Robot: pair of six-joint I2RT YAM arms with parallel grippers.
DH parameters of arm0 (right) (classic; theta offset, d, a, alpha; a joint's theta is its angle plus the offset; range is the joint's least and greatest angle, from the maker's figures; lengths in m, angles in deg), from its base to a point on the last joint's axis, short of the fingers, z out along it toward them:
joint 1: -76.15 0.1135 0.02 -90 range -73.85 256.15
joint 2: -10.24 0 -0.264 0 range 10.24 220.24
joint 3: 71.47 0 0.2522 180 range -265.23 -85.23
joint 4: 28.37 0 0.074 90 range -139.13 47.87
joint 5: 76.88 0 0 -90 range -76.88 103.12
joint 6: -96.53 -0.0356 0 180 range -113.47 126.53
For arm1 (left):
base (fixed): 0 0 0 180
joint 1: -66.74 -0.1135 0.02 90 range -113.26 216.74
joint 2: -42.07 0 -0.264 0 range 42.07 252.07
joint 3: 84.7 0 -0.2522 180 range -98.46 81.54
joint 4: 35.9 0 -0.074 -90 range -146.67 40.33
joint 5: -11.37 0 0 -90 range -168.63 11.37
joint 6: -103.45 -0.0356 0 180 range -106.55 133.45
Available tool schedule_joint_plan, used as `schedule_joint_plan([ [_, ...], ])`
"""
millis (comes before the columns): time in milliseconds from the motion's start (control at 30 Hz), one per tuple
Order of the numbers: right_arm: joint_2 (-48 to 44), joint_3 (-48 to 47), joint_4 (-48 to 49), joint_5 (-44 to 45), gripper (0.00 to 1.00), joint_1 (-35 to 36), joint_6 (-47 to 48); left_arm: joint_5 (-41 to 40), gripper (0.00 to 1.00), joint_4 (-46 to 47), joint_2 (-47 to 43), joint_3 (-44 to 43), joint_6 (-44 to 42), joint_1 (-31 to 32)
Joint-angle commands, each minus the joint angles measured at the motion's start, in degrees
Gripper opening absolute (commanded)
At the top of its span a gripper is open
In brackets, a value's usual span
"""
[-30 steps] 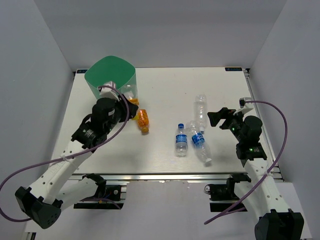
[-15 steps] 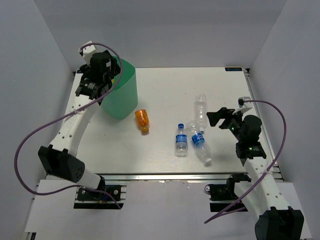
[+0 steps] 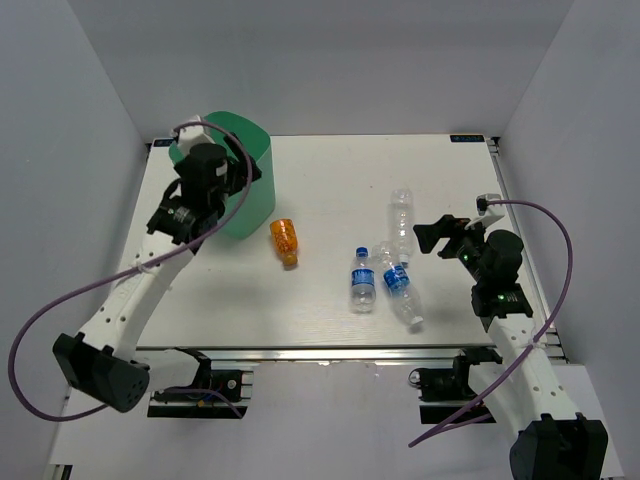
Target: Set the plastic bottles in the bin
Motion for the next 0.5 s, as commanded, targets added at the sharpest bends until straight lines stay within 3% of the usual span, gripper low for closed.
schedule_joint_plan([
  [0,-1.3,-1.6,1.3,1.4,0.89,-0.1,-0.3,-1.9,0.98,3.1,-1.8,4.6,2.6,6.8],
  [200,-0.2,-1.0,2.7,0.3,0.89,-0.1,-0.7,-0.5,0.98,6.7,-0.1,16.9,3.7,13.9],
  [467,0.9,-1.2,2.7,-0.2,0.89,-0.1,-0.7,-0.9,0.98,12.4,12.2,21.1,4.0,15.2],
])
